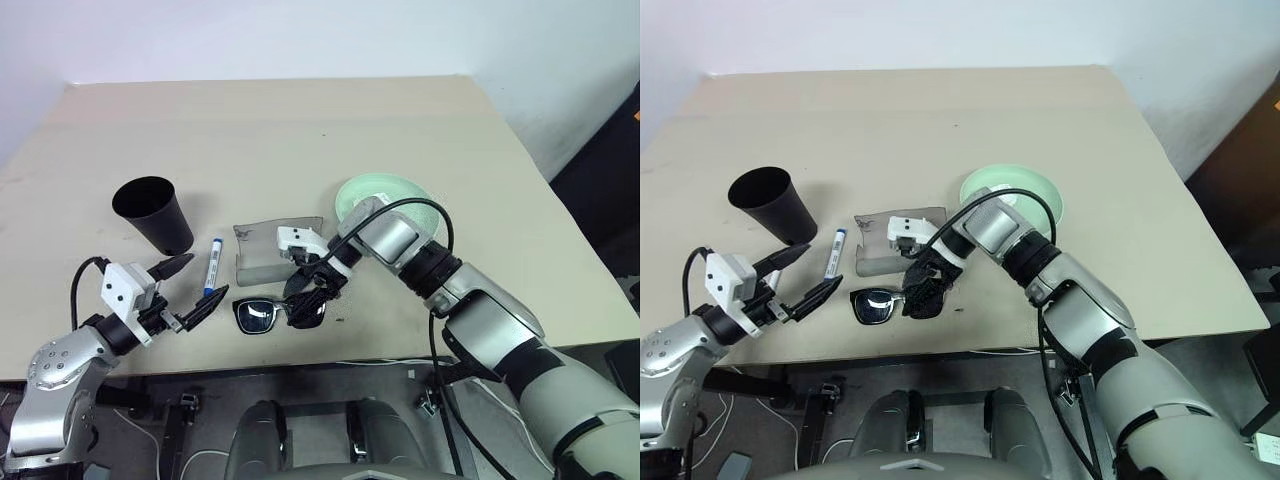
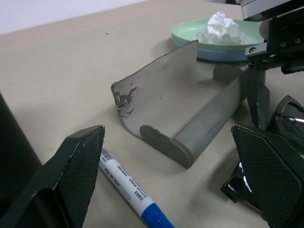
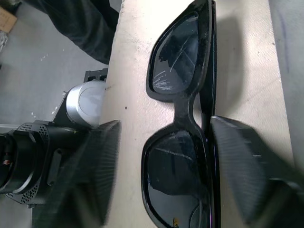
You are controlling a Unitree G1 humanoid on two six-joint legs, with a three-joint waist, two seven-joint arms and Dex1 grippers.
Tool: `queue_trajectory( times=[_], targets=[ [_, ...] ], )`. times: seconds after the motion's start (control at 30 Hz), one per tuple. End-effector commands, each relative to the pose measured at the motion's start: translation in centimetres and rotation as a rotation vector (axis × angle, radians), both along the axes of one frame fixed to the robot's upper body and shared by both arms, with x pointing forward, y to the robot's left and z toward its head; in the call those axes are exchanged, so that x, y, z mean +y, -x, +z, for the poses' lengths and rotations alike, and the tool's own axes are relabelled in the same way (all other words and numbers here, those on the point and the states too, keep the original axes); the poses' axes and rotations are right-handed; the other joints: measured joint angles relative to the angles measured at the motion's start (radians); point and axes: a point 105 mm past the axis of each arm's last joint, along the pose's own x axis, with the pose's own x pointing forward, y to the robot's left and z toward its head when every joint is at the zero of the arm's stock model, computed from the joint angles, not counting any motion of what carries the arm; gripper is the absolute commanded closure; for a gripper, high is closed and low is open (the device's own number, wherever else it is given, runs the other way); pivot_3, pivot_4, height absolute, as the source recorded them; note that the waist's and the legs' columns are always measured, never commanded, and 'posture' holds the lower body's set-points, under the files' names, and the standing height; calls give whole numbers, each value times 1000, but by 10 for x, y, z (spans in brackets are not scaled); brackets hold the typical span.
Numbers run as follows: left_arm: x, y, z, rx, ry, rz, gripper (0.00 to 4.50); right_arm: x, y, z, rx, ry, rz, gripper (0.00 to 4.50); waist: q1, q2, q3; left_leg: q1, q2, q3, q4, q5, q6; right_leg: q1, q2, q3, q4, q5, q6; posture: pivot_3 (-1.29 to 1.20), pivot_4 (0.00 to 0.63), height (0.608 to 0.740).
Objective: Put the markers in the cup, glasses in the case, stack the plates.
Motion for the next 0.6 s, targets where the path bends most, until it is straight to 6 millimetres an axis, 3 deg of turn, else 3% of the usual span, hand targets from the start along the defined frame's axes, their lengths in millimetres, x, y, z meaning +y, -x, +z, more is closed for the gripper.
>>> queue_trajectory(
  times=[0.03, 0.23, 0.4, 0.6],
  targets=[
    [-3, 0, 5, -36, -6, -10, 0, 6, 0, 3, -35, -4, 22, 2438, 0, 0, 0, 0, 0, 0, 0, 0, 0, 0, 0, 0, 0, 0, 0, 0, 150, 726],
    [-2, 0, -1, -28, -11, -10, 0, 4, -6, 4, -59, -11, 9, 4452, -4, 0, -1, 0, 0, 0, 0, 0, 0, 0, 1, 0, 1, 0, 0, 0, 150, 726],
    [-1, 1, -4, -23, -10, -12, 0, 4, -4, 21, -49, -54, 20, 4481, -6, 0, -1, 1, 1, 0, 1, 0, 0, 0, 0, -1, 1, 2, -3, 0, 150, 726],
    [4, 1, -1, -31, -11, -2, 0, 0, 6, 65, 10, -188, 74, 4481, -6, 0, -1, 0, 1, 0, 1, 0, 0, 0, -1, -1, 0, 3, -4, 0, 150, 726]
  ],
)
